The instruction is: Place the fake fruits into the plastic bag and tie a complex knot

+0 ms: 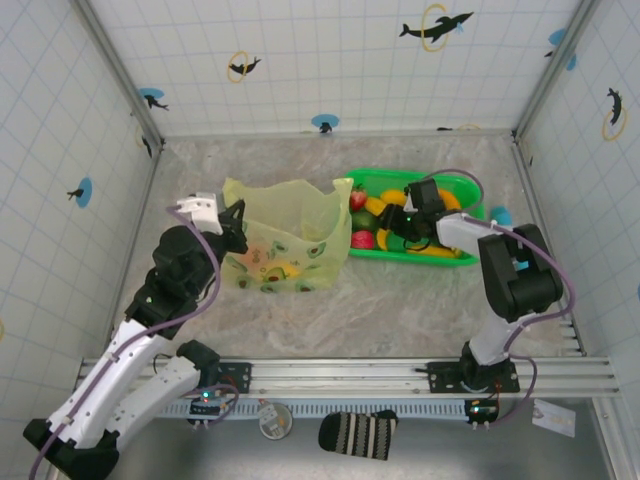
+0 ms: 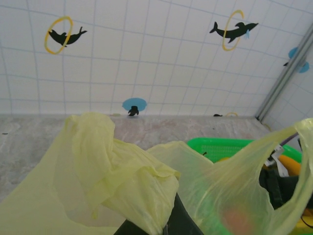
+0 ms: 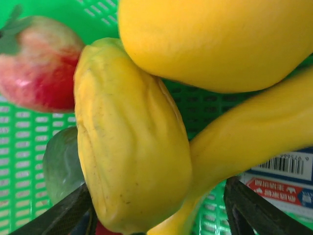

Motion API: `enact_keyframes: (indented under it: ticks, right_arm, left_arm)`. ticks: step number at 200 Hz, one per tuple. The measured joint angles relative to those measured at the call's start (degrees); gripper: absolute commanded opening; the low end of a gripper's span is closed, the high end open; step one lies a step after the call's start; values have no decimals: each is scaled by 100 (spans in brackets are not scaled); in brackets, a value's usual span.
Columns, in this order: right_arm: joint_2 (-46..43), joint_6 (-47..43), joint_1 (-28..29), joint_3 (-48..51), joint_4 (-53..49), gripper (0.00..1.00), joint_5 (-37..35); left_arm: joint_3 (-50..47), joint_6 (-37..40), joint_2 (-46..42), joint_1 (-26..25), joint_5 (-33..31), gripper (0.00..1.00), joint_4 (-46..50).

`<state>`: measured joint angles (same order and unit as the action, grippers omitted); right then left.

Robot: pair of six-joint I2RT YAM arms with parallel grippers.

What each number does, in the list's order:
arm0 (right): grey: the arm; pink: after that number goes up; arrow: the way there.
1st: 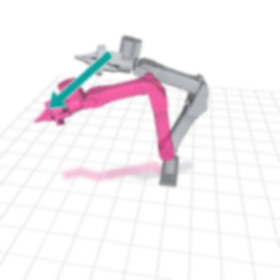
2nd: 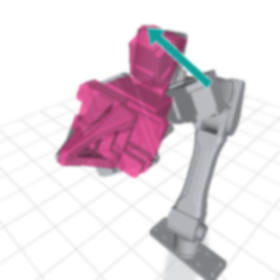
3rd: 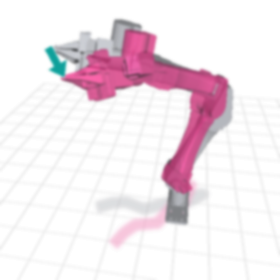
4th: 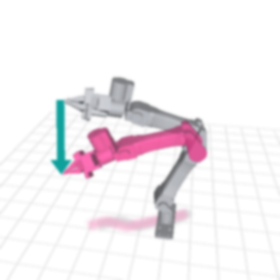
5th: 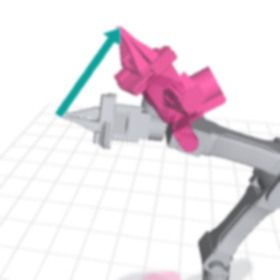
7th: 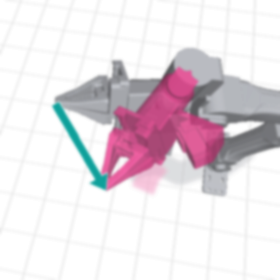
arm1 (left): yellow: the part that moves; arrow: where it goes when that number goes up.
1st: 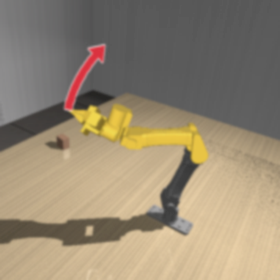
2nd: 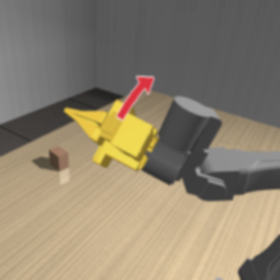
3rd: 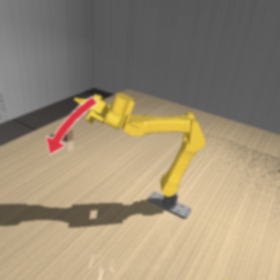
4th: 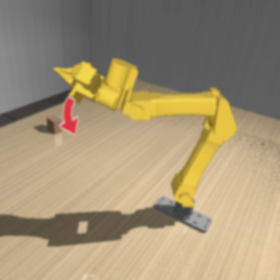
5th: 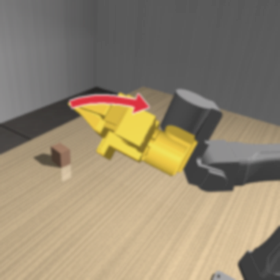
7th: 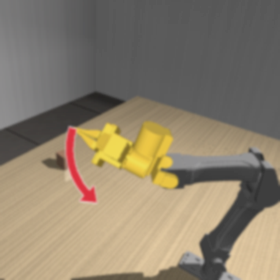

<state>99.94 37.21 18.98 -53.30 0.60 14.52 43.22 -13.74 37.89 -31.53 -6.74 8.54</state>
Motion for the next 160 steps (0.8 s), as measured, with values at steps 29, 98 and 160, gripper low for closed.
enact_keyframes:
  ticks: [29, 98, 160]
  right_arm:
    - [94, 168, -37, -42, 264, 54, 118]
    - [-13, 275, -74, -46, 549, 59, 225]
    - [-629, 538, -223, 238, 927, 56, 234]
  left_arm:
    - [-37, 44, -129, 0, 297, 0, -24]
    - [-37, 229, -372, 0, 553, 0, -42]
    - [-39, 444, -407, 0, 592, 0, -42]
